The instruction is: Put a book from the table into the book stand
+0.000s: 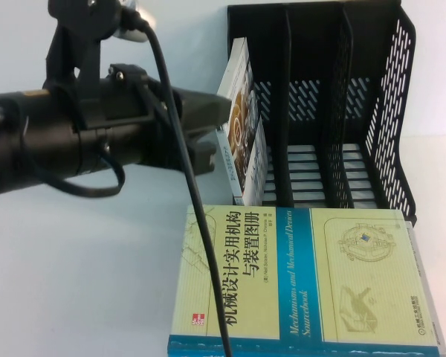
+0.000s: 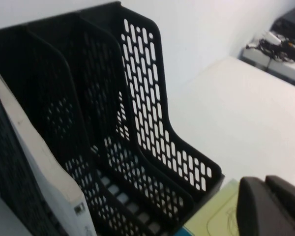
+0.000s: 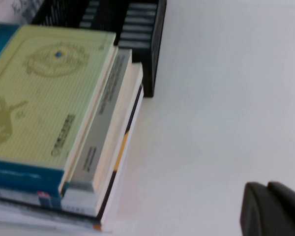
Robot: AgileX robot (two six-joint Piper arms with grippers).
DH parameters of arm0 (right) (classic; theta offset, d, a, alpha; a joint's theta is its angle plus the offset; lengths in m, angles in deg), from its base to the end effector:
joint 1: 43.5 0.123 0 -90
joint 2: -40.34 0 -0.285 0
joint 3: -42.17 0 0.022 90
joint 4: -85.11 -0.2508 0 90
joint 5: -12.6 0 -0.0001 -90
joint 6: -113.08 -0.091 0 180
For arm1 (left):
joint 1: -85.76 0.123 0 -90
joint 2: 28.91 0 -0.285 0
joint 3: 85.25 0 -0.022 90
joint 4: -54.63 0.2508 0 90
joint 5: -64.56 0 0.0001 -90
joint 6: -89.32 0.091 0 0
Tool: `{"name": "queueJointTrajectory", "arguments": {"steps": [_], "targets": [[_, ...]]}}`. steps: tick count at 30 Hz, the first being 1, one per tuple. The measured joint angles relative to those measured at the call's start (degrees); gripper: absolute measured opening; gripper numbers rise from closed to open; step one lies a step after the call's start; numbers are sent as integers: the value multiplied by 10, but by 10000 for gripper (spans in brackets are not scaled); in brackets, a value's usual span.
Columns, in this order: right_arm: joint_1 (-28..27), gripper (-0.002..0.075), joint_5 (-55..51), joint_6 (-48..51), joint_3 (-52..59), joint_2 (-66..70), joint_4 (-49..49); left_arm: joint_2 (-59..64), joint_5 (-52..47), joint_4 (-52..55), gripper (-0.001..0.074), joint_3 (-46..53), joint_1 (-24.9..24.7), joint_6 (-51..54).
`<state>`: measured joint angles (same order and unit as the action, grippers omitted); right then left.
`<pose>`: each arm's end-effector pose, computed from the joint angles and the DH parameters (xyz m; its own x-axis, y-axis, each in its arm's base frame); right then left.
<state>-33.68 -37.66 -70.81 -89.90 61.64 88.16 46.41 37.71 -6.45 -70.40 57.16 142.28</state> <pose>0.0403 0.0032 0.2912 -0.4888 -0.0503 -0.8710 -0.1188 0.9929 0.0094 0.2108 -0.1560 0.3998 -0.2818 0.0575 -0.9578 0.7539 0.6307 -0.1839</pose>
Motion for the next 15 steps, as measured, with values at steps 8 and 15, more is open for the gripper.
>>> {"name": "queueJointTrajectory", "arguments": {"steps": [8,15], "targets": [[0,-2,69,-4,68,-4,-31,8,46,-80,1,7,0,108],[0,-2,74,-4,68,-4,-35,8,47,-86,1,7,0,117]]}}
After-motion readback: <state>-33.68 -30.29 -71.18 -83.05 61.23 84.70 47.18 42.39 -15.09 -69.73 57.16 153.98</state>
